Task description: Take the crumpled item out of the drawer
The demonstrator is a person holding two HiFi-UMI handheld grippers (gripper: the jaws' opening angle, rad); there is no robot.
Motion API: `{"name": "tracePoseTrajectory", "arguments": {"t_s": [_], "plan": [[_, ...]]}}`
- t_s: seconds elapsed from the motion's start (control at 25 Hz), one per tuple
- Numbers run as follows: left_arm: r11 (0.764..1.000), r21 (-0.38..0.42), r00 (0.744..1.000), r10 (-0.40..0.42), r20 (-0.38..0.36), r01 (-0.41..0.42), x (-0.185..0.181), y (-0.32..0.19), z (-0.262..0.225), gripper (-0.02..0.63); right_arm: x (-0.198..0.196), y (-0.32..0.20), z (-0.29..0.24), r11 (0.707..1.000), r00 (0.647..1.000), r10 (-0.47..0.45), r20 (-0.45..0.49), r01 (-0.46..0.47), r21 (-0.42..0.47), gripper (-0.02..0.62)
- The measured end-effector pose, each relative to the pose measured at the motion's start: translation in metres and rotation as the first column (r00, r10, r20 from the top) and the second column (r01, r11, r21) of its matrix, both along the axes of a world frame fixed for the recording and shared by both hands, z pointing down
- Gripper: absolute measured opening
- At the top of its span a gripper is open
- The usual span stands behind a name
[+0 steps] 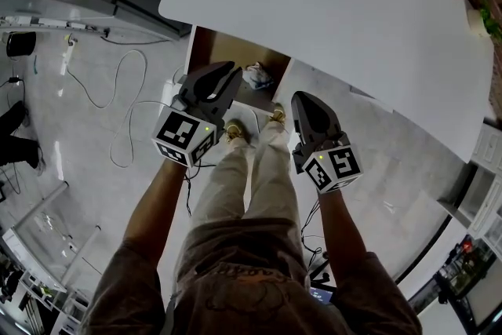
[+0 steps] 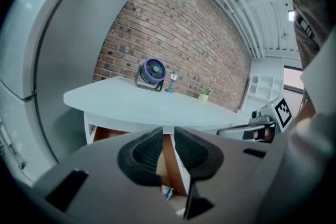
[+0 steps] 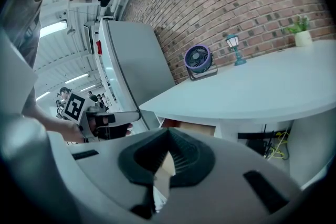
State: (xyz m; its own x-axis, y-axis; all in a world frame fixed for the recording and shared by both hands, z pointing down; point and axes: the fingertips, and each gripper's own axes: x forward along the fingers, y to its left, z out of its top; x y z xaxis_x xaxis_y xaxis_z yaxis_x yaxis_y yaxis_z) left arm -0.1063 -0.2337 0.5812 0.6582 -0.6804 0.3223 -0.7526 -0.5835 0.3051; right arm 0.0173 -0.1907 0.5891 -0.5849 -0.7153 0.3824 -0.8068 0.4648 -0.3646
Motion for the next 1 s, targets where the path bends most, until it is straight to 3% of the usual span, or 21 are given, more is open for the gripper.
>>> {"name": "tracePoseTrajectory", "arguments": {"t_s": [0.28,0.68,0.8,1.0], "plan": [[0.997,-0.032,0.998,0.064,0.002,-0.064,0.008,-0.001,0.013,0.16,0.002,0.0,0.006,1.0,1.0,0.01,-0.002,-0.01,-0.008,-0.006],[0.982,-0.049,0.979,0.188,0.072,-0.185,0.024,-0.002,0.03,0.304,0.006,0.002,0.01,1.0,1.0,0.021,0.008,-0.021,-0.018,-0.006],[0.969,-0.037,0.959,0.249,0.134,-0.246,0.03,-0.003,0.038,0.324,0.009,0.002,0.009,1.0,1.0,0.026,0.008,-0.025,-0.018,-0.006],[0.93,-0.048,0.902,0.364,0.231,-0.363,0.042,-0.004,0.059,0.328,0.013,0.003,0.011,0.999,1.0,0.029,0.008,-0.028,-0.024,-0.006]]}}
